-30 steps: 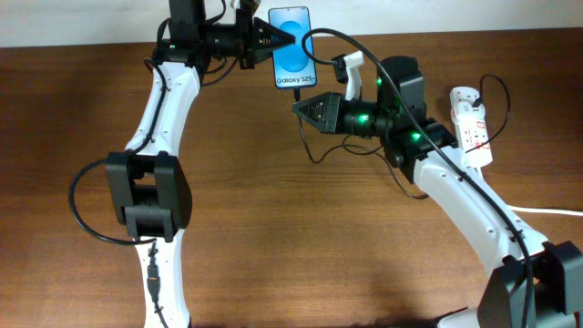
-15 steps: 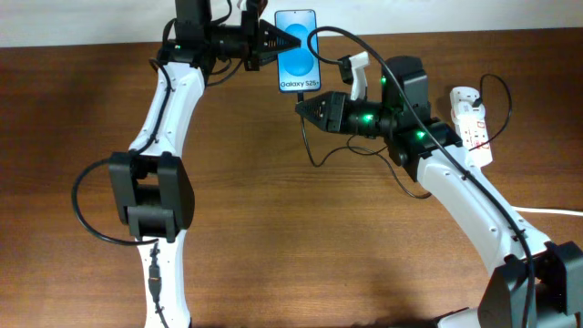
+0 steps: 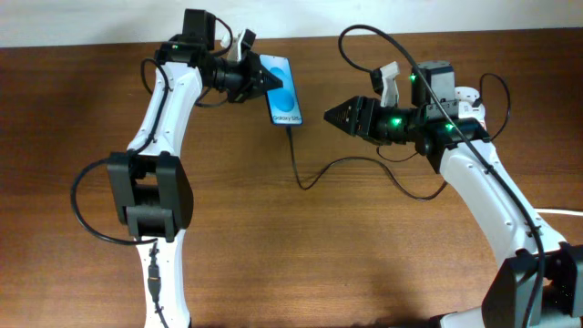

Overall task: Plug charger to phone and switch on socket
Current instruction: 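Release the plug and lower the phone flat with the left gripper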

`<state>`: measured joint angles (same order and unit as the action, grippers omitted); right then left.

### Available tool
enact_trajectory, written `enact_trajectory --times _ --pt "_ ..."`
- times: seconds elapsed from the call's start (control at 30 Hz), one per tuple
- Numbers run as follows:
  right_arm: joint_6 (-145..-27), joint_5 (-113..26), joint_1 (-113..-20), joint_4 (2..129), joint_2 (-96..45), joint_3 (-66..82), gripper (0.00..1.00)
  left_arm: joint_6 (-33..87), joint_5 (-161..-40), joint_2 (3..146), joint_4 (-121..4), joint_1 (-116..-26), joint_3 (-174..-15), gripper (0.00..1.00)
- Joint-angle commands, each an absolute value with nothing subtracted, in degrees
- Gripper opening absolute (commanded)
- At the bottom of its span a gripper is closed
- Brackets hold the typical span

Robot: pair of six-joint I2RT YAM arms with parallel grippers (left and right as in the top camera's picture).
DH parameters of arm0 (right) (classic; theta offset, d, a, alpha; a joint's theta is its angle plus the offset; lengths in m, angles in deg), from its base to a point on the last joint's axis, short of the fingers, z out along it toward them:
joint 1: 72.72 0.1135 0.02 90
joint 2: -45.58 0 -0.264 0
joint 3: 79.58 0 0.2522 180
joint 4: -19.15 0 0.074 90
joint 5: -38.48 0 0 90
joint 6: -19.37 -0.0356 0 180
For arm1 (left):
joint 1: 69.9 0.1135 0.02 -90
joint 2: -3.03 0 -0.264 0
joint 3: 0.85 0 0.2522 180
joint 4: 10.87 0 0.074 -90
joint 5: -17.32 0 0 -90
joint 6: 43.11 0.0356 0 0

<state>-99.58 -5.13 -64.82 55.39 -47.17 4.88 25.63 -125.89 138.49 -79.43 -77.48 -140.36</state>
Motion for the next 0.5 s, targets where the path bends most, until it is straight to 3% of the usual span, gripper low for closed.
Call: enact_trajectory --times 0.0,0.1,0.47 --pt "-96.3 -5.9 -65.0 56.4 -46.6 5.5 0.69 36.5 -118.7 137.7 -85.0 -77.3 -141.0 0.0" --pt "-95.9 -7.5 -65.0 58.6 -46.6 5.5 0.7 41.4 -114.7 139.7 -90.2 -77.3 -141.0 0.0" --pt "-95.9 -11.3 -64.8 60.7 -46.6 5.5 0.7 41.4 -113.0 147.5 -90.3 -77.3 -141.0 0.03"
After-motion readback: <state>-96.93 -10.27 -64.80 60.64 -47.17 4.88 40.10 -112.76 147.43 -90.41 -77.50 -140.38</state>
